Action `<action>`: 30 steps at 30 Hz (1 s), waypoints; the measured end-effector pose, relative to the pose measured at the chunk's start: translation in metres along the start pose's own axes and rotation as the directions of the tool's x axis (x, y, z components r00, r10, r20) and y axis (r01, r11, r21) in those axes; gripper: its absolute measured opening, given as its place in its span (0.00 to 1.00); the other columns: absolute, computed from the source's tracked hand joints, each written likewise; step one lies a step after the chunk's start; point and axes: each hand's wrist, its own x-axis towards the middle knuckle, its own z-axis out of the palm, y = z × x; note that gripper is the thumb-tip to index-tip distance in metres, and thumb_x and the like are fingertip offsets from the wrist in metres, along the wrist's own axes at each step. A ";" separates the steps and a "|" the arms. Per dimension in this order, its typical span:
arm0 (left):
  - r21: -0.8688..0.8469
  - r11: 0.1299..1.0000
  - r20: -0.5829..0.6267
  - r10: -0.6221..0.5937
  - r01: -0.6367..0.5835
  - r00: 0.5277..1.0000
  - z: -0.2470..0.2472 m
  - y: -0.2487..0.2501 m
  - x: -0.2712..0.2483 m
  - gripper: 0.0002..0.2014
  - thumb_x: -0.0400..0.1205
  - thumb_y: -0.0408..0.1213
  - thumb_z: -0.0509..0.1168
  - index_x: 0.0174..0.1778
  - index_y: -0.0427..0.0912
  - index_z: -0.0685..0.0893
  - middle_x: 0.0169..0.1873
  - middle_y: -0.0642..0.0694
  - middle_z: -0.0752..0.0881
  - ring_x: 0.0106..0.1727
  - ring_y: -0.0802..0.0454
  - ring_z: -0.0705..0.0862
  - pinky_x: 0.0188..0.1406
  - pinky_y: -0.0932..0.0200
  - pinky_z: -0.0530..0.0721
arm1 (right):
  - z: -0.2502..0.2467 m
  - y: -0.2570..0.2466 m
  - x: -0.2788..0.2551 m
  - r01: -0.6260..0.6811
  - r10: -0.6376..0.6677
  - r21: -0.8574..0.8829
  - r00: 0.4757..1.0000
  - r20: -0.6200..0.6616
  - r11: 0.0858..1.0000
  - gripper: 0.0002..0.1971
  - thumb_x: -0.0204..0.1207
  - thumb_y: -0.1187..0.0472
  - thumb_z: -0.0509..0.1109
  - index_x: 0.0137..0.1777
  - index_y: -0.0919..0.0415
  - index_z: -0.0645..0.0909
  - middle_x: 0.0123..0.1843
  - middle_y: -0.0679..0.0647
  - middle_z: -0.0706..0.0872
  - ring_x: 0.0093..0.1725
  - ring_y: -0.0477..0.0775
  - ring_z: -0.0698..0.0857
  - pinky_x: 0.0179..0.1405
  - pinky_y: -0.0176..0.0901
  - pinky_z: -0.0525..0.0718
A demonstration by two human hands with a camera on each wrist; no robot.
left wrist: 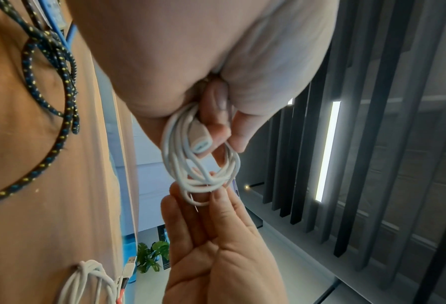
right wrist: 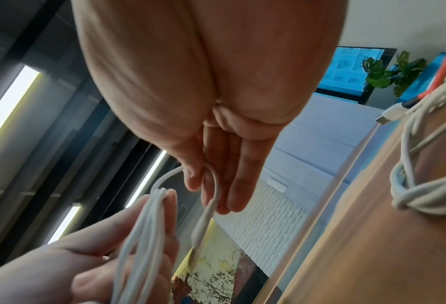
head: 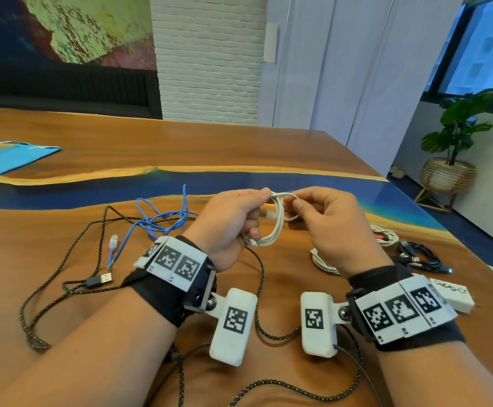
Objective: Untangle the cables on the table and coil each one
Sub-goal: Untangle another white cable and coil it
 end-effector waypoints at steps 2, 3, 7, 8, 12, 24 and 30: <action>0.013 1.000 -0.032 -0.003 0.003 0.999 -0.001 -0.002 0.002 0.10 0.90 0.38 0.64 0.53 0.36 0.86 0.27 0.52 0.63 0.24 0.58 0.61 0.22 0.64 0.67 | 0.002 -0.004 -0.002 -0.049 0.048 0.105 0.999 0.006 0.993 0.10 0.88 0.68 0.65 0.55 0.59 0.88 0.44 0.54 0.94 0.42 0.57 0.93 0.43 0.53 0.94; 0.023 1.000 -0.043 -0.002 0.003 0.999 -0.001 -0.002 0.002 0.11 0.90 0.39 0.64 0.53 0.36 0.87 0.26 0.53 0.65 0.24 0.58 0.62 0.22 0.64 0.68 | 0.003 -0.005 -0.003 -0.076 0.076 0.156 0.997 0.008 0.985 0.10 0.88 0.68 0.64 0.56 0.59 0.87 0.44 0.55 0.94 0.40 0.58 0.93 0.39 0.51 0.94; 0.036 0.999 -0.033 -0.009 0.010 0.999 0.000 -0.003 0.002 0.11 0.90 0.39 0.64 0.53 0.35 0.89 0.26 0.53 0.69 0.24 0.58 0.64 0.22 0.65 0.69 | 0.008 -0.006 -0.002 -0.162 0.175 0.414 0.985 0.007 0.896 0.11 0.89 0.70 0.61 0.56 0.63 0.86 0.44 0.58 0.94 0.38 0.55 0.92 0.38 0.47 0.92; 0.033 0.999 -0.016 -0.016 0.016 1.000 0.000 -0.003 0.002 0.11 0.90 0.39 0.64 0.53 0.36 0.89 0.27 0.53 0.68 0.24 0.58 0.64 0.22 0.65 0.68 | 0.010 -0.007 -0.002 -0.172 0.191 0.459 0.982 0.004 0.872 0.11 0.89 0.70 0.60 0.55 0.63 0.86 0.45 0.59 0.94 0.40 0.56 0.92 0.40 0.47 0.92; 0.029 0.999 0.056 -0.040 0.038 0.998 0.004 -0.006 0.000 0.12 0.90 0.39 0.63 0.53 0.39 0.91 0.27 0.52 0.66 0.26 0.58 0.61 0.24 0.65 0.66 | 0.013 0.000 -0.001 -0.071 0.105 0.284 0.989 -0.104 0.956 0.12 0.88 0.69 0.63 0.52 0.58 0.87 0.50 0.55 0.94 0.50 0.56 0.92 0.51 0.49 0.92; 0.105 0.994 0.073 -0.043 0.035 0.996 0.000 -0.005 0.001 0.13 0.90 0.38 0.63 0.53 0.35 0.91 0.27 0.52 0.71 0.24 0.59 0.64 0.24 0.65 0.67 | 0.015 -0.005 0.000 -0.095 0.148 0.462 0.986 -0.081 0.882 0.14 0.90 0.71 0.58 0.52 0.62 0.86 0.40 0.56 0.89 0.36 0.49 0.86 0.41 0.44 0.90; 0.134 0.990 0.101 -0.047 0.033 0.994 0.004 -0.004 -0.003 0.15 0.91 0.38 0.62 0.62 0.32 0.89 0.37 0.46 0.88 0.24 0.60 0.76 0.27 0.64 0.70 | 0.013 -0.005 0.000 -0.175 0.206 0.610 0.978 0.021 0.773 0.14 0.90 0.71 0.55 0.54 0.62 0.83 0.34 0.54 0.83 0.33 0.48 0.80 0.39 0.45 0.83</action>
